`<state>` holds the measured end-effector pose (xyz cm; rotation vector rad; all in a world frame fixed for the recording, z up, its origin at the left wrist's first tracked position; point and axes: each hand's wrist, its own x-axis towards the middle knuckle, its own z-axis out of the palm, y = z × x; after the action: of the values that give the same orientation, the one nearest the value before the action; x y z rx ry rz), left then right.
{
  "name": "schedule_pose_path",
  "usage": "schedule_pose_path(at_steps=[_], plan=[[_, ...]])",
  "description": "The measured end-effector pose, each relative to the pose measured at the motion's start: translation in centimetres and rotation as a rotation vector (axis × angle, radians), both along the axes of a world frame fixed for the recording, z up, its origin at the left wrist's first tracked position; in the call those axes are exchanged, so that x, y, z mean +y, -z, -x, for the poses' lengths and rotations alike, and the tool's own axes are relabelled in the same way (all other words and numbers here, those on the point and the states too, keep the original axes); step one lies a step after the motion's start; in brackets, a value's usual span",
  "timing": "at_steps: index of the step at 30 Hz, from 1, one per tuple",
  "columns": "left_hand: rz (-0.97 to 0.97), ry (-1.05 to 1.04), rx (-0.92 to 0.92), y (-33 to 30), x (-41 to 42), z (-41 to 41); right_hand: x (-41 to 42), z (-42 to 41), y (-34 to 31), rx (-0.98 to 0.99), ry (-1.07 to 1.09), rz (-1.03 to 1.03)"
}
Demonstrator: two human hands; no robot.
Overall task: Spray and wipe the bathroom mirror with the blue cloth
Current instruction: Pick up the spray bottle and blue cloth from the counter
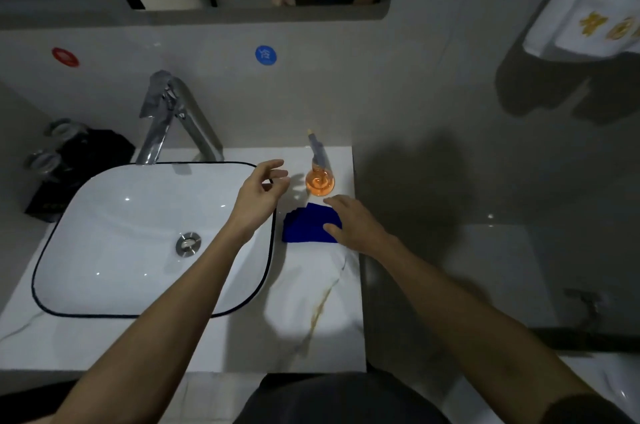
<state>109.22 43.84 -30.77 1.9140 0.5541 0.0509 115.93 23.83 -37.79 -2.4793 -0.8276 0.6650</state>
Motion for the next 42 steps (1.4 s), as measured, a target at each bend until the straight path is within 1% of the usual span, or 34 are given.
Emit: schedule_pose_path(at_steps=[4, 9, 11, 15, 17, 23, 25, 27, 28, 31, 33, 37, 39, 42], plan=[[0.051, 0.013, 0.012, 1.1, 1.0, -1.8, 1.2, -1.0, 2.1, -0.035, -0.070, 0.086], [0.097, 0.055, 0.029, 2.0, 2.3, -4.8, 3.0, -2.0, 3.9, -0.118, -0.222, 0.223], [0.124, 0.048, 0.028, 2.4, 2.6, -5.8, 3.7, -2.6, 4.9, -0.111, -0.260, 0.268], [0.156, 0.034, 0.030, 3.1, 3.0, -6.8, 4.7, -3.4, 7.0, -0.022, -0.321, 0.352], [0.161, 0.029, 0.032, 3.3, 3.5, -7.1, 4.7, -3.2, 8.0, -0.027, -0.359, 0.389], [0.181, 0.003, 0.043, 3.8, 4.8, -8.3, 4.7, -2.7, 9.2, -0.148, -0.336, 0.372], [0.186, 0.009, 0.042, 3.8, 4.8, -8.7, 4.8, -2.9, 9.4, -0.131, -0.331, 0.347], [0.197, 0.012, 0.032, 3.8, 4.7, -9.1, 4.8, -3.5, 9.5, -0.026, -0.279, 0.274], [0.200, 0.014, 0.027, 3.7, 4.6, -9.3, 4.8, -3.9, 9.2, 0.074, -0.219, 0.200], [0.191, 0.023, 0.015, 3.6, 4.3, -9.8, 4.5, -4.8, 6.6, 0.450, 0.043, -0.093], [0.189, 0.026, -0.001, 3.4, 4.2, -10.2, 3.9, -5.1, 5.0, 0.672, 0.226, -0.215], [0.214, 0.014, -0.024, 3.4, 4.3, -10.4, 2.0, -4.4, 4.8, 1.134, 0.599, -0.523], [0.222, 0.013, -0.028, 3.4, 4.2, -10.3, 1.0, -3.8, 4.8, 1.255, 0.682, -0.636], [0.220, 0.015, -0.018, 3.7, 4.0, -10.3, 0.0, -3.1, 4.4, 1.308, 0.713, -0.712]])
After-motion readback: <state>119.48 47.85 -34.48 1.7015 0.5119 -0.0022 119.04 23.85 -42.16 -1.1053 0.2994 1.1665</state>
